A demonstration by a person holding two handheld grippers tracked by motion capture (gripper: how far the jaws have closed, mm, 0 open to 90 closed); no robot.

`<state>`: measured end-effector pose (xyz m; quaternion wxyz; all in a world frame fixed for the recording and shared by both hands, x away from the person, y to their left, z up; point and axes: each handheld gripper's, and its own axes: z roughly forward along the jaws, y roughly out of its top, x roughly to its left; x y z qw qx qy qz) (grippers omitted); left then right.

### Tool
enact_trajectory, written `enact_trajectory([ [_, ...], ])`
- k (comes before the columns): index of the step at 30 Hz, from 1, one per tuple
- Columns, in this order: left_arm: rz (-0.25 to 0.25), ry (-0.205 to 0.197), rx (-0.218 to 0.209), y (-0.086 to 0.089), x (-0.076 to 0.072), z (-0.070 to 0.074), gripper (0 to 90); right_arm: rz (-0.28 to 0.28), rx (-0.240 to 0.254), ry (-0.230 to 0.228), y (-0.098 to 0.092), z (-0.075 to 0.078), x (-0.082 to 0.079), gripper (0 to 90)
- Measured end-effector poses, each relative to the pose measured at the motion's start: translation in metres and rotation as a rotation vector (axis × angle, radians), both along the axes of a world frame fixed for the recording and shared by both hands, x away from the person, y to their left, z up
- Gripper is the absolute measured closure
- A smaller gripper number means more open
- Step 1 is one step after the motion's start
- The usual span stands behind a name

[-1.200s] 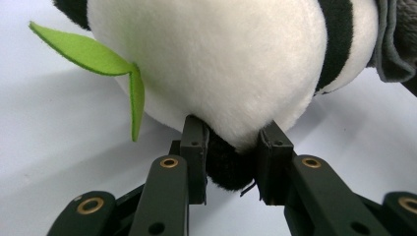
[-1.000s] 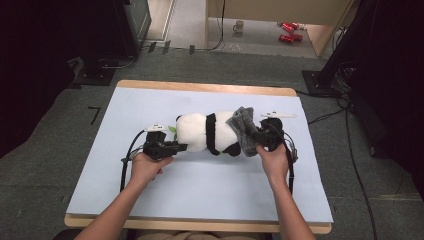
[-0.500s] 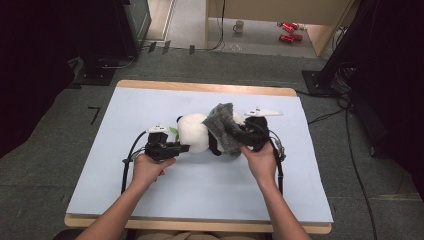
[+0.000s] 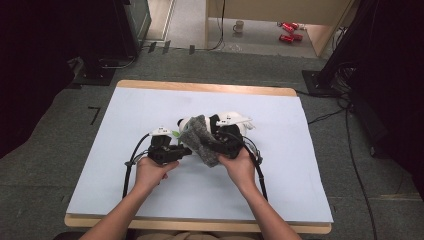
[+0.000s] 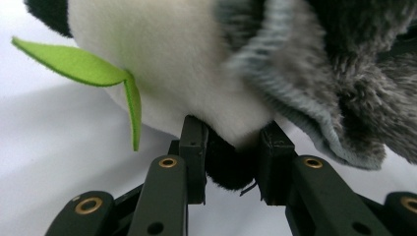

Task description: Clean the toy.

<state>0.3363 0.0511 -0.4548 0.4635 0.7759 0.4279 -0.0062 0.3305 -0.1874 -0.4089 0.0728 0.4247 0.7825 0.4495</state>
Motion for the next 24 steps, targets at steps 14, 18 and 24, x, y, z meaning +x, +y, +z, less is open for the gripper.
enact_trajectory([
  [14,0.003,-0.005,0.011,0.016,0.016,-0.001,69.7,-0.095,-0.022,0.011,-0.041,0.006,0.005,75.8],
  [18,-0.001,-0.008,0.019,0.016,0.018,-0.001,69.6,-0.146,-0.015,0.005,-0.059,0.009,0.006,75.8],
  [24,-0.013,-0.027,0.038,0.016,0.019,-0.002,69.3,-0.222,0.017,0.022,-0.089,0.002,0.009,75.6],
])
